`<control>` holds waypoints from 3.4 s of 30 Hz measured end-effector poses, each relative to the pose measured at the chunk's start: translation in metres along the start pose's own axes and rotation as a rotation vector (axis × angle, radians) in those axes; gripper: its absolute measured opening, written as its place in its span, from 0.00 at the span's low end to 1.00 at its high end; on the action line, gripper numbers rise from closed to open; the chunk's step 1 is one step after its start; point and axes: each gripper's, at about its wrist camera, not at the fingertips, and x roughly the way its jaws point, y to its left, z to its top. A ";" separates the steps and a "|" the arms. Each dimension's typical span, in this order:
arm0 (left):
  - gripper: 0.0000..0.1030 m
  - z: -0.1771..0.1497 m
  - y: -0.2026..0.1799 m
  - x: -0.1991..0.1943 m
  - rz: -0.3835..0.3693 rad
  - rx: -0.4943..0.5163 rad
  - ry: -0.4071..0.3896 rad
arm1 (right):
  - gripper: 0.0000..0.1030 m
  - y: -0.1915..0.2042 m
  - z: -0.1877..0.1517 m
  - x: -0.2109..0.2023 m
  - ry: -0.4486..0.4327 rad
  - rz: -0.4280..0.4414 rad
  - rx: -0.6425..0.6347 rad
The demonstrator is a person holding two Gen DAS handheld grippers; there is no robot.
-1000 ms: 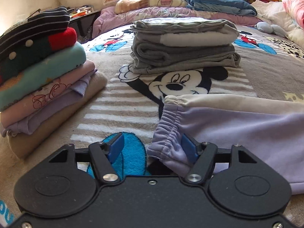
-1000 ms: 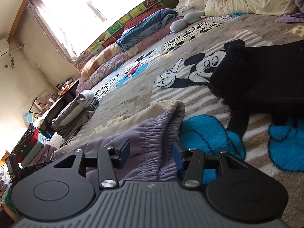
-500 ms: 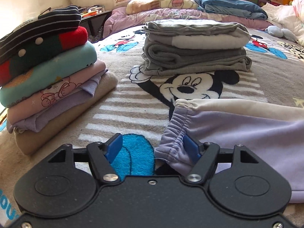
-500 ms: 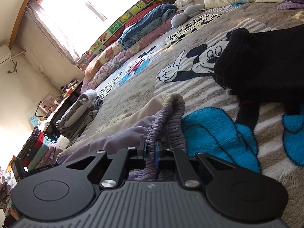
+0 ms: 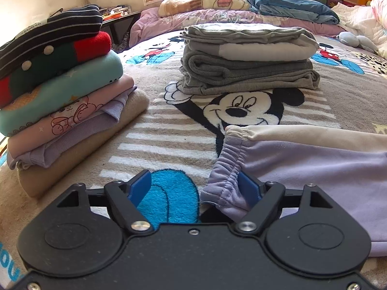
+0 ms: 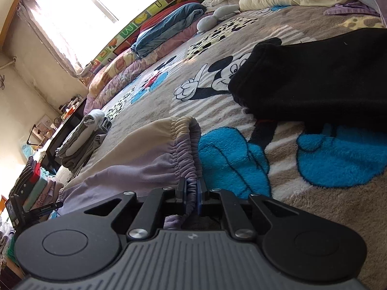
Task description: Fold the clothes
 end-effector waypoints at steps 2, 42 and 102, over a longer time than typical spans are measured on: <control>0.79 0.002 0.007 -0.001 -0.021 -0.037 0.001 | 0.18 0.003 0.003 -0.006 -0.044 -0.002 -0.009; 0.74 -0.006 -0.026 0.006 -0.201 0.119 0.057 | 0.23 0.070 -0.005 0.037 0.090 -0.146 -0.535; 0.15 -0.109 0.078 -0.185 -0.288 -0.302 -0.237 | 0.10 0.000 -0.047 -0.057 -0.109 0.099 -0.055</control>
